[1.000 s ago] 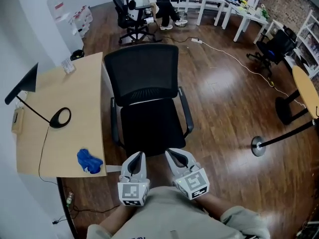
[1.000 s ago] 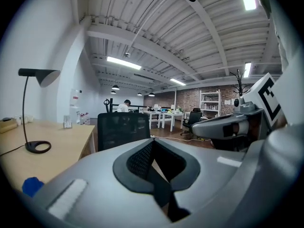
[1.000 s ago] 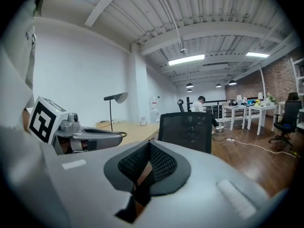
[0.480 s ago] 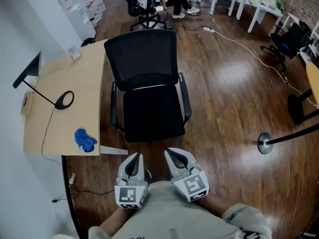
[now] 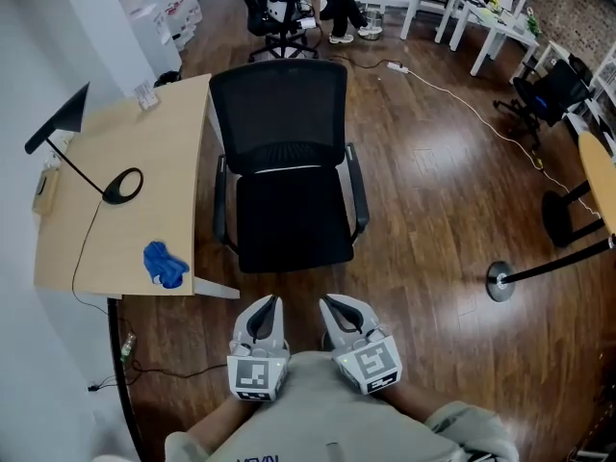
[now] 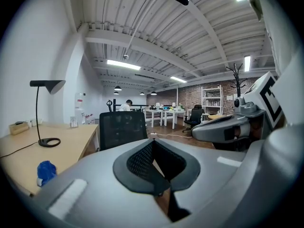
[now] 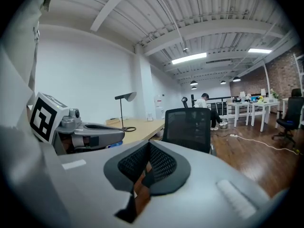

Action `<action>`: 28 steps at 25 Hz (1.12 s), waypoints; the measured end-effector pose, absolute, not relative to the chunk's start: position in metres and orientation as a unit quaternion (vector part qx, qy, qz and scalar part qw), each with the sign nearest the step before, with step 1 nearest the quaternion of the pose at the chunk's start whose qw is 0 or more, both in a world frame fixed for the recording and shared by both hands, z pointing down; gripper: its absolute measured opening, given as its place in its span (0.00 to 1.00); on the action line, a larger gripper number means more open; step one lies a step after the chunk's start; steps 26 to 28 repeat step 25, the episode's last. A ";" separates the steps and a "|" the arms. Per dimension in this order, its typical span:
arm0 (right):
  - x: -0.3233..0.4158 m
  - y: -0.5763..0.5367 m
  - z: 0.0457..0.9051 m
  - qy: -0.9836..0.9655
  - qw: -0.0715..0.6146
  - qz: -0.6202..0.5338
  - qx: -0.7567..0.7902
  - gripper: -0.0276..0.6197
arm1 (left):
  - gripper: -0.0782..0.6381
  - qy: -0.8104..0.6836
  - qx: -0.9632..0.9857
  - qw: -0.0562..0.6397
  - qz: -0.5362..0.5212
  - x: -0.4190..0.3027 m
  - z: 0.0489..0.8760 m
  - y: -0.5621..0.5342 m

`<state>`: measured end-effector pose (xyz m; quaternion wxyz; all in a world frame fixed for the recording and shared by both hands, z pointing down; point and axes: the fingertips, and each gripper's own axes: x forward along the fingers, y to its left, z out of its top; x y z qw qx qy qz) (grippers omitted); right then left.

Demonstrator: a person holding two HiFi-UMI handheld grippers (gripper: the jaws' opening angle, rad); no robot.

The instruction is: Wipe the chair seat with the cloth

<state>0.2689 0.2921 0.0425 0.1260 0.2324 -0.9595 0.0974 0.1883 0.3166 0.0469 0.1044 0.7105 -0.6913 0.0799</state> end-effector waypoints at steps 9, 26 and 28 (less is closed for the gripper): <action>0.253 0.314 0.044 -0.954 0.138 0.103 0.244 0.05 | 0.11 -0.676 0.725 0.108 0.081 0.175 0.050 0.330; 0.254 0.303 0.039 -0.955 0.124 0.095 0.253 0.05 | 0.11 -0.669 0.731 0.099 0.086 0.172 0.047 0.328; 0.254 0.303 0.039 -0.955 0.124 0.095 0.253 0.05 | 0.11 -0.669 0.731 0.099 0.086 0.172 0.047 0.328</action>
